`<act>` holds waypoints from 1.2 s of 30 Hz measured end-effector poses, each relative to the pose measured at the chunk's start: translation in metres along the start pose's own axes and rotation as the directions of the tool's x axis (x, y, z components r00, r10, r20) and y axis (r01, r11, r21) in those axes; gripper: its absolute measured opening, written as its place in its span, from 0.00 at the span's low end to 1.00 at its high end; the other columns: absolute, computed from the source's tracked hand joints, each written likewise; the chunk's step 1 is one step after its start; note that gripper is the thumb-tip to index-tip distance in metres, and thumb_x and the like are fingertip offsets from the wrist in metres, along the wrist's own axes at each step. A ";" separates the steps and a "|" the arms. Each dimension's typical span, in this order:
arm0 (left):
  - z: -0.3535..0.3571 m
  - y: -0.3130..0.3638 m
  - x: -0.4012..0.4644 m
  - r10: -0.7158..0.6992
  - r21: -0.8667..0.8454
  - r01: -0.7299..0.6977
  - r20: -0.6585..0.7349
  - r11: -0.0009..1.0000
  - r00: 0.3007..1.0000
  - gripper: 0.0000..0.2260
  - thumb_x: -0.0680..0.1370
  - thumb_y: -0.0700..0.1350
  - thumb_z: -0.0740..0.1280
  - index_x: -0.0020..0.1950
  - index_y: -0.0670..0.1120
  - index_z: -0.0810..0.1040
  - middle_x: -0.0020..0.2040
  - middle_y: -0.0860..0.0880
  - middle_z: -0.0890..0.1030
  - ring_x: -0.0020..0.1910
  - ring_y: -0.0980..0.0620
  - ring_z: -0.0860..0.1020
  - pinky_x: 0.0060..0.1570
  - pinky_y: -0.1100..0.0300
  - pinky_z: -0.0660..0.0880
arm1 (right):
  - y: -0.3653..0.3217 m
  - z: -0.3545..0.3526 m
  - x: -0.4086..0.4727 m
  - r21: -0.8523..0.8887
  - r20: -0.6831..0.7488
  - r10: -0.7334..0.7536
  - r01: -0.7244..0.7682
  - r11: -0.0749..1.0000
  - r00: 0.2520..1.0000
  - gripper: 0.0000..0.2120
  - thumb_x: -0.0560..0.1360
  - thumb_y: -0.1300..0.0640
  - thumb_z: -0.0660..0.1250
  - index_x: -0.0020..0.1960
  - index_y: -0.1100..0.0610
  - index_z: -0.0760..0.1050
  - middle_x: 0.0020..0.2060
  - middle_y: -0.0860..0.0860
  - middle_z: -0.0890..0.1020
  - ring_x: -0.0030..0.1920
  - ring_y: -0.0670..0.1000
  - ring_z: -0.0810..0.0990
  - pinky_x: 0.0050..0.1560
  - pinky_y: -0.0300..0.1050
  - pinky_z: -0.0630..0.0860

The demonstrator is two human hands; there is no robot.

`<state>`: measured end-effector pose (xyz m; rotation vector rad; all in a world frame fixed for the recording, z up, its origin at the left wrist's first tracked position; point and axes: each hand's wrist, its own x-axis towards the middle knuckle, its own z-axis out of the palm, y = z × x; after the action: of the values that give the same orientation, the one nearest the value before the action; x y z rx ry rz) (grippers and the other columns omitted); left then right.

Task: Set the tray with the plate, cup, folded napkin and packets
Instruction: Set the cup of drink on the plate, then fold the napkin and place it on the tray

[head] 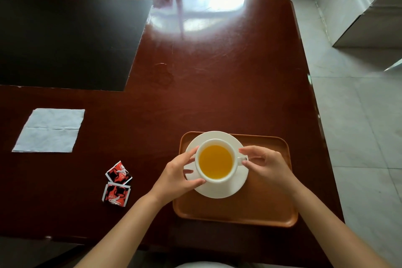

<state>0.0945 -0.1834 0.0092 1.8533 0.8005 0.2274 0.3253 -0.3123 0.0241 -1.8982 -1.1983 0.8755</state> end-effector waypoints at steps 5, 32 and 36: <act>-0.028 0.008 -0.006 0.002 0.143 0.004 -0.047 0.990 0.999 0.28 0.69 0.45 0.75 0.67 0.53 0.70 0.57 0.55 0.78 0.55 0.65 0.76 0.55 0.63 0.77 | -0.036 -0.004 0.019 -0.098 -0.004 -0.141 0.140 0.985 0.990 0.14 0.69 0.59 0.74 0.53 0.55 0.80 0.46 0.48 0.83 0.47 0.45 0.81 0.48 0.44 0.80; -0.256 -0.048 -0.165 0.174 0.695 0.269 -0.496 0.667 0.851 0.17 0.77 0.55 0.61 0.61 0.46 0.74 0.54 0.49 0.79 0.53 0.49 0.78 0.54 0.54 0.72 | -0.264 0.264 0.055 -0.715 0.127 -0.376 0.347 0.607 0.918 0.18 0.72 0.44 0.62 0.57 0.52 0.71 0.52 0.51 0.76 0.54 0.54 0.74 0.51 0.48 0.70; -0.292 -0.072 -0.190 0.161 0.774 0.312 -0.465 0.551 0.871 0.19 0.78 0.55 0.59 0.62 0.45 0.73 0.53 0.47 0.79 0.52 0.46 0.77 0.53 0.53 0.71 | -0.292 0.310 0.049 -0.737 0.099 -0.340 0.298 0.607 0.935 0.17 0.73 0.44 0.61 0.57 0.53 0.72 0.53 0.52 0.77 0.54 0.55 0.74 0.51 0.49 0.70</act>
<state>-0.2255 -0.0654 0.1093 2.7159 1.5528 0.2922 -0.0441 -0.1105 0.1026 -2.1667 -2.0040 0.0975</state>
